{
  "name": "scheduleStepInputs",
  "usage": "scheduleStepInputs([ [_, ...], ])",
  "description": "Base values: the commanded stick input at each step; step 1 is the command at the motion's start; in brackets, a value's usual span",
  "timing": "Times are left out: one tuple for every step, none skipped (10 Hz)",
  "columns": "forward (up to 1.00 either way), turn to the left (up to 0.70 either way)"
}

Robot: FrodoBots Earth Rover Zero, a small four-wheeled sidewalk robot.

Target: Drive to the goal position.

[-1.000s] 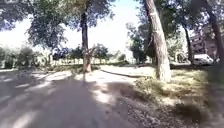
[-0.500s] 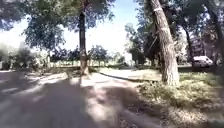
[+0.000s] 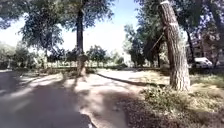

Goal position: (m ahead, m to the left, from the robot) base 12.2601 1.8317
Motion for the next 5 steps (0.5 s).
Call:
scheduleStepInputs([
  [0.5,0.0],
  [0.5,0.0],
  [0.5,0.0],
  [0.5,0.0],
  [0.5,0.0],
])
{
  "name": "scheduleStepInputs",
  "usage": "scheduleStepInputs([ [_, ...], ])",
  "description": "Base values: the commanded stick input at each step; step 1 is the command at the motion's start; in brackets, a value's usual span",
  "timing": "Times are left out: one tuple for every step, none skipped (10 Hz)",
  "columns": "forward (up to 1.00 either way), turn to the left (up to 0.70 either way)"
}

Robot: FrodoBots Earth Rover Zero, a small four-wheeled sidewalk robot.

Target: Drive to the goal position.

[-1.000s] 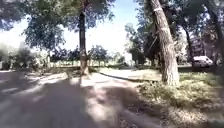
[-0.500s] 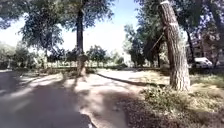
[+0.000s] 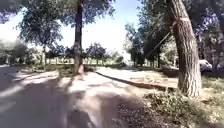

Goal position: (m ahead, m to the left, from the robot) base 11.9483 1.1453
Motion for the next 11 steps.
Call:
scheduleStepInputs([
  [0.5,0.0],
  [0.5,0.0],
  [0.5,0.0],
  [0.5,0.0],
  [0.5,0.0],
  [0.5,0.0],
  [0.5,0.0],
  [0.5,0.0],
  [0.5,0.0],
  [0.5,0.0],
  [0.5,0.0],
])
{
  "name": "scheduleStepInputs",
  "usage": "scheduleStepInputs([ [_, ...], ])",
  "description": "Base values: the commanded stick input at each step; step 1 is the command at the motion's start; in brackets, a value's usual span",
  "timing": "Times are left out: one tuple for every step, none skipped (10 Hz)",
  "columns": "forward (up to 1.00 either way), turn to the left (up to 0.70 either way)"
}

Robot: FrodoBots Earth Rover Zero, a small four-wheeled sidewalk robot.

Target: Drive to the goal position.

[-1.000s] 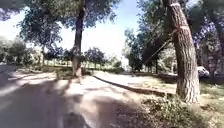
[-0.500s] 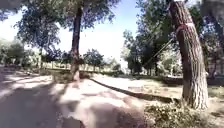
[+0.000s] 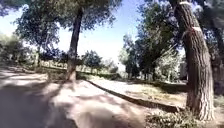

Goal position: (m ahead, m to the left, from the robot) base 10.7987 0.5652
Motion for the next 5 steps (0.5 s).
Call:
scheduleStepInputs([
  [0.5,0.0],
  [0.5,0.0],
  [0.5,0.0],
  [0.5,0.0],
  [0.5,0.0],
])
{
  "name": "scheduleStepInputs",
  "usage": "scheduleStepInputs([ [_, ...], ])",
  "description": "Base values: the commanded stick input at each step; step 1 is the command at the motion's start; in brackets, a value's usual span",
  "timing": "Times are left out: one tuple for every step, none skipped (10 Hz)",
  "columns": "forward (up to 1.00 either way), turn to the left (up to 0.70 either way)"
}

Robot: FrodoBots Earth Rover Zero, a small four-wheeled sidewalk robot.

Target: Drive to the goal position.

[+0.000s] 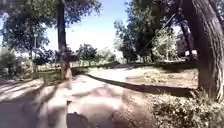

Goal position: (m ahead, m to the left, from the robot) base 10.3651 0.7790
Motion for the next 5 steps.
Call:
scheduleStepInputs([
  [0.5,0.0],
  [0.5,0.0],
  [0.5,0.0],
  [0.5,0.0],
  [0.5,0.0],
])
